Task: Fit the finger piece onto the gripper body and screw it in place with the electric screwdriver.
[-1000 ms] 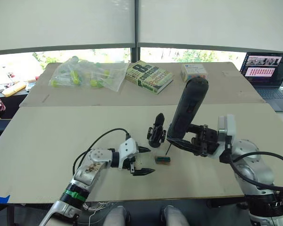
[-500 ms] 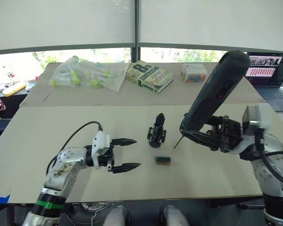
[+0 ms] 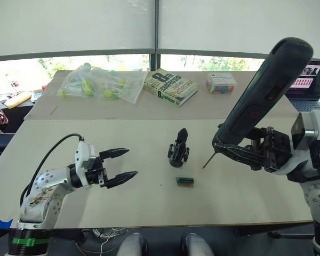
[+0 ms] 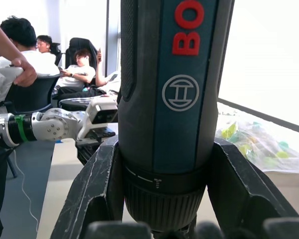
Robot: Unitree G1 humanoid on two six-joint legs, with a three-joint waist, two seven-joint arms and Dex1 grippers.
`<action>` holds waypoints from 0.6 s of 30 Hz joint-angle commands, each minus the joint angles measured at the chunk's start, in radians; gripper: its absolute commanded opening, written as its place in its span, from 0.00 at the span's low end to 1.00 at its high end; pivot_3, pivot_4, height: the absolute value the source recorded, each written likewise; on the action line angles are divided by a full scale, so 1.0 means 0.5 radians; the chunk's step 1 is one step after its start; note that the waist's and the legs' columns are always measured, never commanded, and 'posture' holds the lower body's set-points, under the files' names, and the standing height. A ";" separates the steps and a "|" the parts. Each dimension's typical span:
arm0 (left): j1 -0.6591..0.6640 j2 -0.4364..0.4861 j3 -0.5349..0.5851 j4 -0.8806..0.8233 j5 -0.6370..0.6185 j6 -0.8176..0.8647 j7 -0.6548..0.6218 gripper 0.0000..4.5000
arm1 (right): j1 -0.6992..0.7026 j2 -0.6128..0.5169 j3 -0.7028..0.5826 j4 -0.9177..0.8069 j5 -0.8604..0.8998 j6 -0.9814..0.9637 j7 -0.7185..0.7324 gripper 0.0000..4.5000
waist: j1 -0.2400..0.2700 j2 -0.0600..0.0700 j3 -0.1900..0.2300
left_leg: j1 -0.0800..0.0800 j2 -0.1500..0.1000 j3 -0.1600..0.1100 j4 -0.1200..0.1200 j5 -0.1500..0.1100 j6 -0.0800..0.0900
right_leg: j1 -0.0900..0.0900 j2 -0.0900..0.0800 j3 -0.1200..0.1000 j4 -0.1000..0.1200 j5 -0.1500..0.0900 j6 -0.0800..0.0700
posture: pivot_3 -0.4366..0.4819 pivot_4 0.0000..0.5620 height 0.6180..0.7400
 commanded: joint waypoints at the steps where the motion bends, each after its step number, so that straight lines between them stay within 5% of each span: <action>1: -0.149 -0.127 -0.207 0.080 0.138 0.069 0.148 0.98 | -0.154 -0.002 -0.040 -0.042 0.072 0.003 -0.066 0.43 | 0.000 0.000 0.000 | 0.000 0.000 0.000 0.000 0.000 0.000 | 0.000 0.000 0.000 0.000 0.000 0.000 | 0.48 0.27 1.00; 8: -0.406 -0.360 -0.464 0.437 0.438 0.067 0.352 0.98 | -0.311 0.003 -0.002 -0.034 0.100 0.066 -0.130 0.43 | -0.006 -0.003 0.002 | -0.001 -0.002 0.000 0.000 0.000 0.000 | -0.001 0.001 -0.001 0.000 0.000 0.000 | 0.48 0.27 1.00; 18: -0.660 -0.581 -0.713 0.899 0.713 -0.210 0.307 0.98 | -0.410 0.007 0.035 -0.018 0.097 0.132 -0.130 0.43 | -0.004 -0.004 0.002 | -0.003 -0.002 -0.001 0.001 0.000 0.000 | -0.001 0.000 -0.001 -0.001 0.000 0.001 | 0.48 0.27 1.00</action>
